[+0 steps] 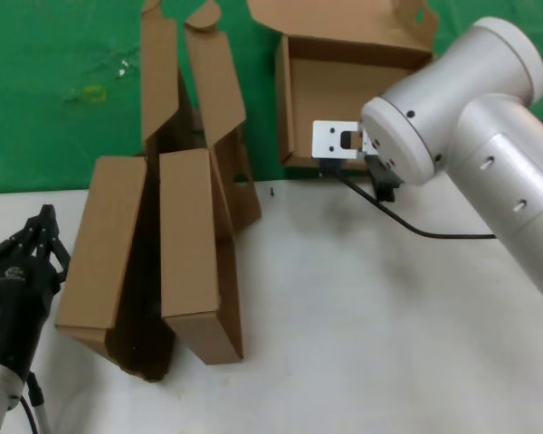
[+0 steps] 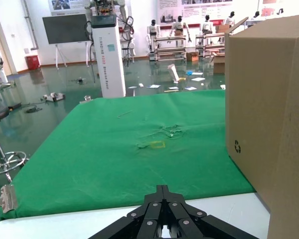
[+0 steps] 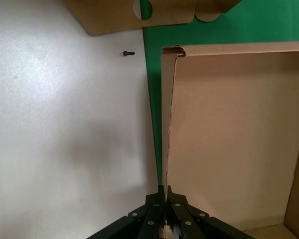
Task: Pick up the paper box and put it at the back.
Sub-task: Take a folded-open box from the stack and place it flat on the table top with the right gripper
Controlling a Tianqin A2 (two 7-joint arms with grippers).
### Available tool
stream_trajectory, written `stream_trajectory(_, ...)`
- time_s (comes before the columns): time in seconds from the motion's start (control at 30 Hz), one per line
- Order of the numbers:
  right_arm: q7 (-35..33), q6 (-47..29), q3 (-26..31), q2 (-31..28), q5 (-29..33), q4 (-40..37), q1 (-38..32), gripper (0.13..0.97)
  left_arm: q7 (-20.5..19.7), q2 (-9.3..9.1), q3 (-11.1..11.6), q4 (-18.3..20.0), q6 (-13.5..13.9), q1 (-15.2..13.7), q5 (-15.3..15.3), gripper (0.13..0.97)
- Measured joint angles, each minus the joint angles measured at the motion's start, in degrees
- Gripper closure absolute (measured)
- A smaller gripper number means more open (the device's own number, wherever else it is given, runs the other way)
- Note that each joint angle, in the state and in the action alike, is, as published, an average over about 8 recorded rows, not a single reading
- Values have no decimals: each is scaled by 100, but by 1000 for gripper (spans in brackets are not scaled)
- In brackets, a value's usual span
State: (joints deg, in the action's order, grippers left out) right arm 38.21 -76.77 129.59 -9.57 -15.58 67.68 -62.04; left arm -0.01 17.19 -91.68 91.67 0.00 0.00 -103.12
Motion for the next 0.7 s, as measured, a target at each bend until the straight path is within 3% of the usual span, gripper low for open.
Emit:
stream_trajectory(0.43,72,183,22,226,244,-398,-84,892,-6,0,0,0,0,0,1,954)
stream_trajectory(0.57,54,157,17,252,277,-311,-104,892,-5,0,0,0,0,0,2,954)
stream_trajectory(0.7,-47,37,-8,209,242,-8,-110,830,-3,0,0,0,0,0,3,954)
